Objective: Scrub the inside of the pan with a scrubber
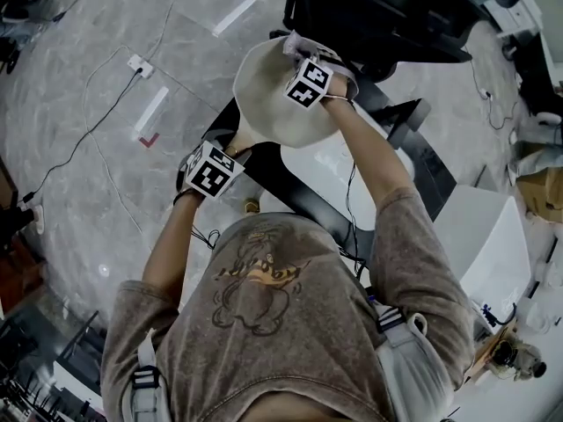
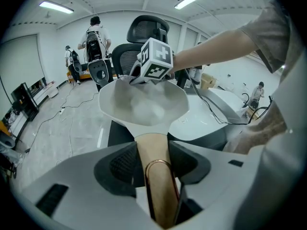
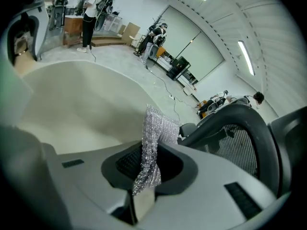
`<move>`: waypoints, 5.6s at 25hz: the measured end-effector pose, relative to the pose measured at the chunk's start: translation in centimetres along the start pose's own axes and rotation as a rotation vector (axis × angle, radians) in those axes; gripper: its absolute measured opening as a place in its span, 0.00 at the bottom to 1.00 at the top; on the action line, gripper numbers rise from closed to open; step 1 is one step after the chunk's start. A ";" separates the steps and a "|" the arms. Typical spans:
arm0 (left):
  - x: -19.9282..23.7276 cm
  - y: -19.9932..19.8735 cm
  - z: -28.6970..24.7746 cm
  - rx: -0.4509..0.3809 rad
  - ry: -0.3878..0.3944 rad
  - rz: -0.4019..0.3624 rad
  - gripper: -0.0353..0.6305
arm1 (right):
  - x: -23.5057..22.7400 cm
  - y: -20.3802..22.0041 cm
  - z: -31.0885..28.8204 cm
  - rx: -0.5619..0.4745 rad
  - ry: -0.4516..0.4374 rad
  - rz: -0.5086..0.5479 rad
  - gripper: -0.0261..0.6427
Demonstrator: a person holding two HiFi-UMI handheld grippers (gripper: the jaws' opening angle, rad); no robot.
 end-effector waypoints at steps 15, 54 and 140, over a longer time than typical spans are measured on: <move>0.3 -0.3 0.2 0.011 -0.019 0.016 0.37 | 1.8 3.4 3.1 0.107 -0.076 0.066 0.15; -0.2 -0.4 -0.2 0.010 -0.044 0.025 0.36 | 12.8 4.5 6.6 0.234 -0.916 -0.214 0.15; 0.0 -0.1 0.2 0.017 -0.022 0.091 0.37 | 8.5 4.4 0.5 0.272 -0.525 -0.257 0.16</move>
Point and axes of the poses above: the fingertips, and each gripper's own axes: z backward along the fingers, x to its left, y out of its underside, the point moved 8 cm from there along z, backward along the fingers, and after that the axes turned 15 degrees about -y, right-handed, at the moved point
